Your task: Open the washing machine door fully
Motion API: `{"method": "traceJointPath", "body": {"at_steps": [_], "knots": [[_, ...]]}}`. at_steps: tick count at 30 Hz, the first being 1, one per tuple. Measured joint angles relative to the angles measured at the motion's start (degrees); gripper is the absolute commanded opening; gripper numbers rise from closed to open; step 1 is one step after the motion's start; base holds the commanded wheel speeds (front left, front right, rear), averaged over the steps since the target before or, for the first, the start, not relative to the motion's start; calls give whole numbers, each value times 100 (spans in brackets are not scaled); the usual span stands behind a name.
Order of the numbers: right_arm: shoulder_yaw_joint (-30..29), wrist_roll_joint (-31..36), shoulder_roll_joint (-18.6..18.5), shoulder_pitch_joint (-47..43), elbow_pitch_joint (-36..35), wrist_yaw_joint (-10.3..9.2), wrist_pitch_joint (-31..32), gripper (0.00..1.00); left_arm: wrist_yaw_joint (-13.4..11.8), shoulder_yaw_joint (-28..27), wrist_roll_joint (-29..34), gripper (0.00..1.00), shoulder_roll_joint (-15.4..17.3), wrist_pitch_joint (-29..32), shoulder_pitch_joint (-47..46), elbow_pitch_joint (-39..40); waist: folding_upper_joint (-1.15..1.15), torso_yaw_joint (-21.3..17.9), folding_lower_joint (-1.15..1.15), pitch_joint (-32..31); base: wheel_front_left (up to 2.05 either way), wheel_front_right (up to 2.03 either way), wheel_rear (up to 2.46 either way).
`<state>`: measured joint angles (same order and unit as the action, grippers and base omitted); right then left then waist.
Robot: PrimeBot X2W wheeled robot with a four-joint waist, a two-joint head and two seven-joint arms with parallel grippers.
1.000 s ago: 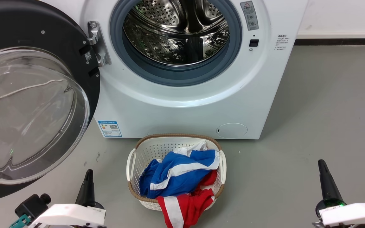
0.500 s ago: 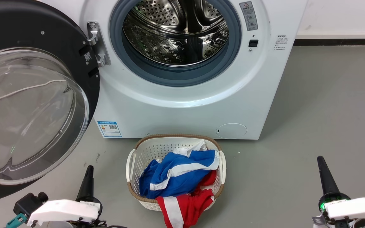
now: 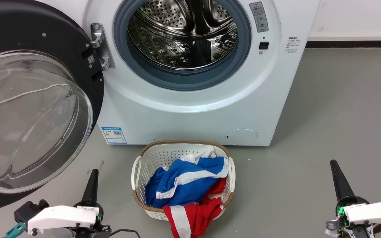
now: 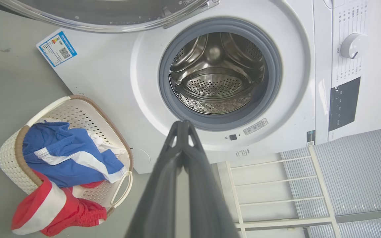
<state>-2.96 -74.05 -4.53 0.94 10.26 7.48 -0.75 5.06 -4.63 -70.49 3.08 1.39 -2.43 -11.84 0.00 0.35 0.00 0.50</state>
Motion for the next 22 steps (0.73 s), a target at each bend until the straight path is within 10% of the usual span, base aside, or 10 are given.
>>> {"method": "traceJointPath", "body": {"at_steps": [22], "knots": [[-67,-1042,2,257,189,0,290,0,129,-103,-1143,0,-10,272,-174,-120,0,-17,0,-16,0,0,0]]}}
